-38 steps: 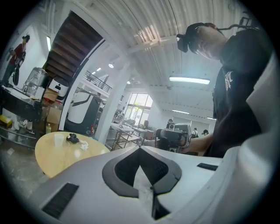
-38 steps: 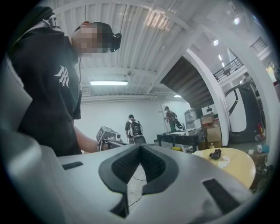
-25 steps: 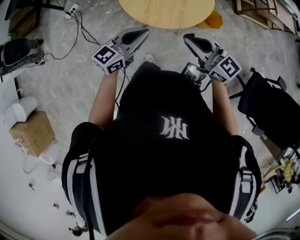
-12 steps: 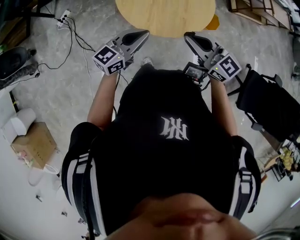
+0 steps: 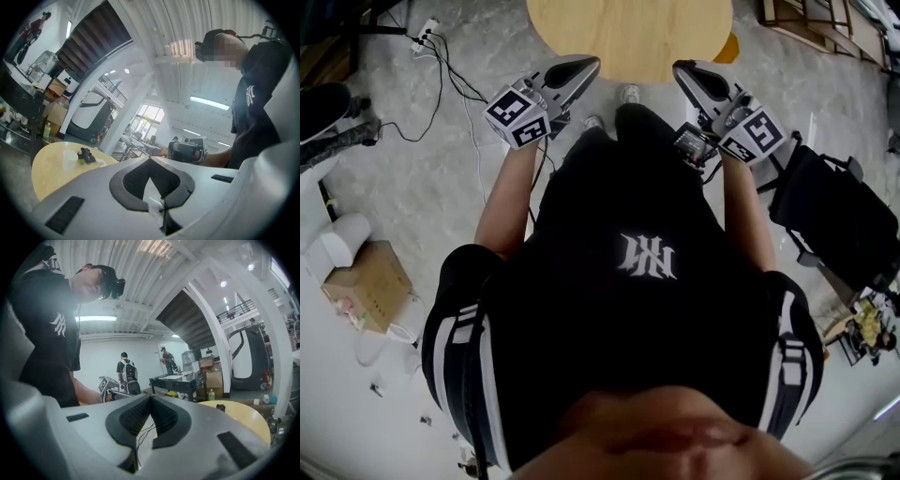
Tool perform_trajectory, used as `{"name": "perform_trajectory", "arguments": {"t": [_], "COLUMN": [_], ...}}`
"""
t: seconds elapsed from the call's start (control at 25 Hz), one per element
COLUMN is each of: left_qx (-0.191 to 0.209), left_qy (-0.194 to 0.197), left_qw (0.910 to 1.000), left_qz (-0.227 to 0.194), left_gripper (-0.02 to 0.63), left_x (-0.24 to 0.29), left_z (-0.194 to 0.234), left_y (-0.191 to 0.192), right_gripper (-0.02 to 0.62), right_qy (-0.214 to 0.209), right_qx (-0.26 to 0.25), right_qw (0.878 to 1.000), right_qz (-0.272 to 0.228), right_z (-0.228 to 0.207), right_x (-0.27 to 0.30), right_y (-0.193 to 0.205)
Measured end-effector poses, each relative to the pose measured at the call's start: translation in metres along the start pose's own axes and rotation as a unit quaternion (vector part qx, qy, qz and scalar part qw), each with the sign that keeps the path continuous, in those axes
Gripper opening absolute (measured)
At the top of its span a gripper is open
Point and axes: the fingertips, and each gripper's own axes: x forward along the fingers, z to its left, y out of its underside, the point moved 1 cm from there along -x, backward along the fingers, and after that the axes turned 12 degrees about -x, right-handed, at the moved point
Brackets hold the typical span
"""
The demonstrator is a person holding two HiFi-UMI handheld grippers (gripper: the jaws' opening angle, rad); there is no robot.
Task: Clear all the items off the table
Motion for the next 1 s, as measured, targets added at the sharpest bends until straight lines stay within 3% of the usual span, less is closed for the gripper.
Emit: {"name": "perform_trajectory", "arguments": {"t": [0.2, 0.48, 0.76, 0.88, 1.0], "left_qx": [0.003, 0.018, -0.001, -0.011, -0.017], "left_qy": [-0.049, -0.117, -0.167, -0.173, -0.162], "left_qw": [0.9988, 0.9929, 0.986, 0.9848, 0.9867], "left_qz": [0.009, 0.003, -0.007, -0.014, 0.006], "left_gripper": [0.012, 0.012, 0.012, 0.012, 0.012], "left_x": [0.021, 0.035, 0.033, 0.027, 0.027], "left_z": [0.014, 0.045, 0.07, 0.089, 0.101], "left_y": [-0.005, -0.043, -0.06, -0.065, -0.062], "right_gripper": [0.003, 0.003, 0.003, 0.003, 0.003], "right_qy": [-0.036, -0.099, -0.13, -0.128, -0.118], "right_qx": [0.014, 0.007, 0.033, 0.037, 0.034], "right_qw": [0.999, 0.993, 0.989, 0.99, 0.991], "right_qz": [-0.022, -0.056, -0.062, -0.053, -0.045], "right_z": [-0.034, -0.092, -0.122, -0.131, -0.134], "right_x": [0.011, 0.052, 0.079, 0.093, 0.104], "right_y": [0.012, 0.001, 0.012, 0.021, 0.018]}}
